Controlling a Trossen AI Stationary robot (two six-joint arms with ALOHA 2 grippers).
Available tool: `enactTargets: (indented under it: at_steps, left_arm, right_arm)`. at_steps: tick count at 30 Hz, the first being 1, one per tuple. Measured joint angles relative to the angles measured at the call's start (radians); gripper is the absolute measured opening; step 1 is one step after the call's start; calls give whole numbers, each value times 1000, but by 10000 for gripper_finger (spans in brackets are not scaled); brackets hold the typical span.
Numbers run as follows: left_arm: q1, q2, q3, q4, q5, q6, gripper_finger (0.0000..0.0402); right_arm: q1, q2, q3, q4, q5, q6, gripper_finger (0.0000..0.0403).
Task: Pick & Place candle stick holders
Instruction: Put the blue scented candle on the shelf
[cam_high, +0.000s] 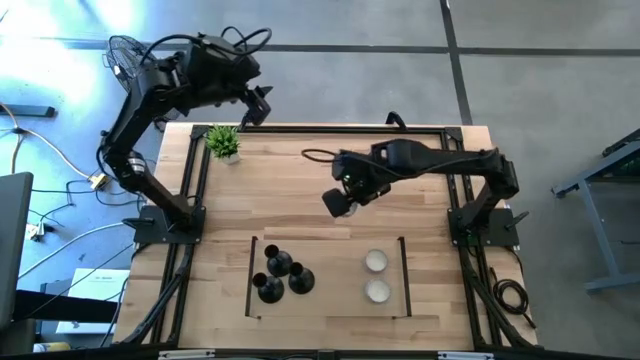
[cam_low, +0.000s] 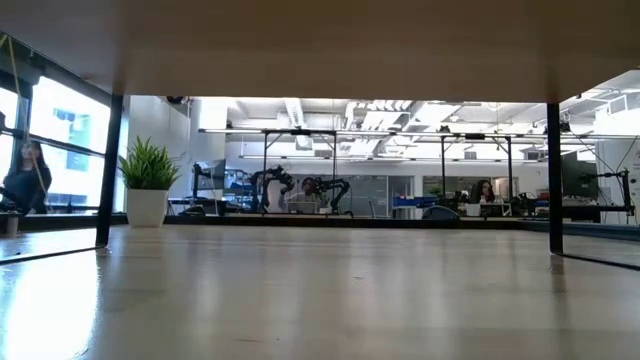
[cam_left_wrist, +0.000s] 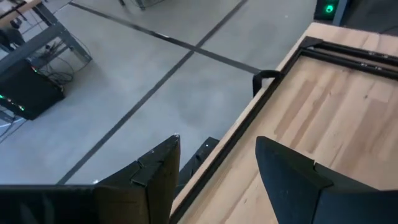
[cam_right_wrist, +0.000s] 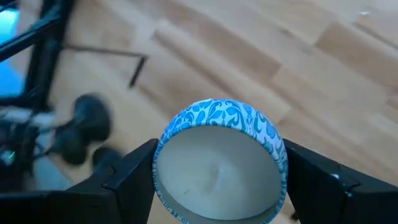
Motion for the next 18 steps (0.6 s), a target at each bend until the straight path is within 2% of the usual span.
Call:
enactTargets:
  at_steps: [4, 7, 15, 18]
  left_arm:
    - [0, -27, 0, -24, 38, -36, 205]
    - [0, -51, 0, -42, 109, -57, 205]
    - [0, -100, 0, -45, 357, -87, 205]
    - [0, -105, 0, -44, 412, -108, 205]
  right_arm:
    - [64, 0, 106, -41, -33, 8, 281]
    - [121, 0, 147, -71, -43, 22, 281]
    - [254, 21, 145, -84, -60, 13, 281]
    - [284, 46, 144, -83, -62, -1, 281]
